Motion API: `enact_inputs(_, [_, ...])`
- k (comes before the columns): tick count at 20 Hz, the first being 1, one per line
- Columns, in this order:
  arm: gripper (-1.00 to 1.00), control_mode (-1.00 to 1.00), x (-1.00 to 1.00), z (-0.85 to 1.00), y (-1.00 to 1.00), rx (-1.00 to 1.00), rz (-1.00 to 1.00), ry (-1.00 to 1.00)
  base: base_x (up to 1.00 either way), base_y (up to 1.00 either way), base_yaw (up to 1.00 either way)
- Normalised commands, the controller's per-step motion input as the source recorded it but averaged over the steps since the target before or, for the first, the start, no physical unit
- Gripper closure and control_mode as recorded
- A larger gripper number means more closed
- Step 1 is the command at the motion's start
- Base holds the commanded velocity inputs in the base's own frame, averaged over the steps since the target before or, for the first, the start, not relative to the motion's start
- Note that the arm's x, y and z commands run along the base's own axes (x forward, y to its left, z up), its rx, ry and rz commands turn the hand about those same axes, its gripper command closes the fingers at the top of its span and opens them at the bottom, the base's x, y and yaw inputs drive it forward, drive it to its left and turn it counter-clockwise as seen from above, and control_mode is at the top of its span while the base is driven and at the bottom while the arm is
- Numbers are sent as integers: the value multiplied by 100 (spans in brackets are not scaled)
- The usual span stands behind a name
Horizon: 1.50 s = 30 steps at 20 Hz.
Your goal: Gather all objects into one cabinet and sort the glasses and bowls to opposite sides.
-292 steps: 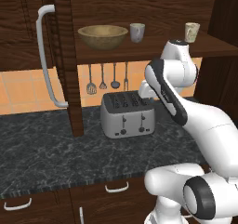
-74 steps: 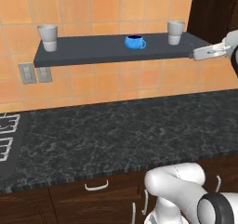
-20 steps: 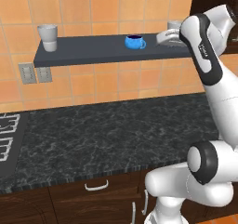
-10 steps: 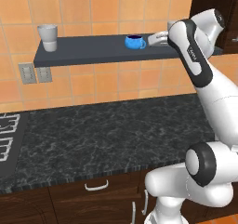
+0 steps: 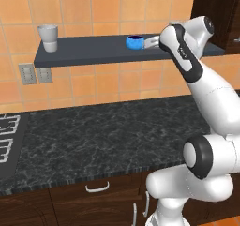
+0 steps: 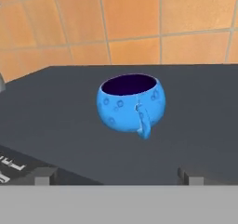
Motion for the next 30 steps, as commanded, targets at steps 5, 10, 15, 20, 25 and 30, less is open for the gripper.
enact_inputs(5, [-100, -100, 39, -11, 0, -3, 0, -1, 0, 0, 0])
enact_inputs(10, [-100, -100, 42, -7, 0, -4, 0, 0, 0, 0, 0])
enact_inputs(15, [-100, -100, 52, 0, 0, -3, -1, -1, 0, 0, 0])
enact_inputs(20, [-100, -100, 50, 0, 0, -3, 0, -2, 0, 0, 0])
enact_inputs(25, [-100, -100, 42, -13, 0, -4, 0, 0, 0, 0, 0])
enact_inputs(30, [100, -100, 24, -2, 3, -3, 0, -1, 0, 0, 0])
